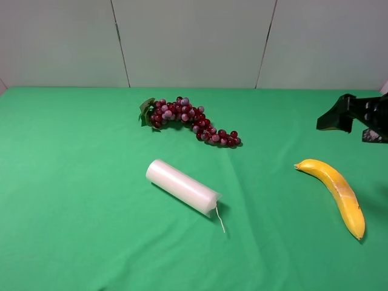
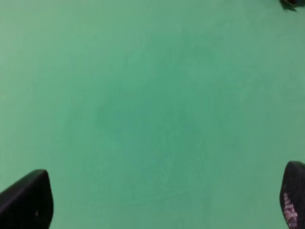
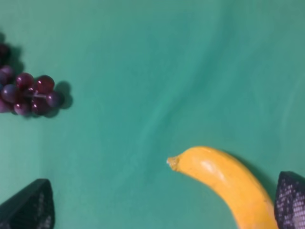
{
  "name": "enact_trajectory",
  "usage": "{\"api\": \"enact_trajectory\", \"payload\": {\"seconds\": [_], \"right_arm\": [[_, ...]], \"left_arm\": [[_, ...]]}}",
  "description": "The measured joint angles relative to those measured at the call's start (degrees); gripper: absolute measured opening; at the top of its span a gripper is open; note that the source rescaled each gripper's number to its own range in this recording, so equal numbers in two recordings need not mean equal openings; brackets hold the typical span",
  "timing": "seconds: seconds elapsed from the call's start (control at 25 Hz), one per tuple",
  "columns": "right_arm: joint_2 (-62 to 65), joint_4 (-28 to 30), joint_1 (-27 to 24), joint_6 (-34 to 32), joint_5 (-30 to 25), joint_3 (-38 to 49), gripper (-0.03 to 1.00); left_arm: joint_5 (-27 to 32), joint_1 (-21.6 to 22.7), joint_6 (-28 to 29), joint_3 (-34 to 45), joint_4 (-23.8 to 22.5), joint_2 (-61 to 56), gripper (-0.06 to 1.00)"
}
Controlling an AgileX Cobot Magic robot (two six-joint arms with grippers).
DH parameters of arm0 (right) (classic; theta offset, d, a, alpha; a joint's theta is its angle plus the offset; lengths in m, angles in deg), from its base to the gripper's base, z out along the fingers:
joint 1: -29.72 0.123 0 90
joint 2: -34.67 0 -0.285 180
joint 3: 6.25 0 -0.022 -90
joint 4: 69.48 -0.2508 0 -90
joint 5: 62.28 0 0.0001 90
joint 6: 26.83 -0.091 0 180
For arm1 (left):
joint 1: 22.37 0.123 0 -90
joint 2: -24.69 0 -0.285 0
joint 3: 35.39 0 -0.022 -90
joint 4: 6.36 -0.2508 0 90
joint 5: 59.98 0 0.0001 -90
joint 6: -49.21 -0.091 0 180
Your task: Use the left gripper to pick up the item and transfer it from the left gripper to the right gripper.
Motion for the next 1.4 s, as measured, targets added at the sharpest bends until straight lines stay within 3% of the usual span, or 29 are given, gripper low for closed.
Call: {"api": "enact_trajectory", "payload": {"seconds": [0.36, 0.68, 1.2, 1.4], "right_arm": [[14.3, 15.4, 0.0, -13.2, -9.6, -1.9, 1.0], [27.0, 22.5, 0.0, -22.2, -20.9, -1.9, 1.0], [42.7, 32.2, 0.0, -25.5, -39.8, -1.9, 1.0], [47.2, 32.0, 0.0, -25.5, -41.7, -1.9, 1.0]], "left_arm": [[0.0, 0.0, 0.0, 0.0, 0.0, 0.0, 0.92], [0.0, 0.0, 0.0, 0.0, -0.1, 0.0, 0.92], [0.0, 0.0, 0.0, 0.0, 0.0, 0.0, 0.92], [0.0, 0.0, 0.0, 0.0, 0.0, 0.0, 0.92]]}}
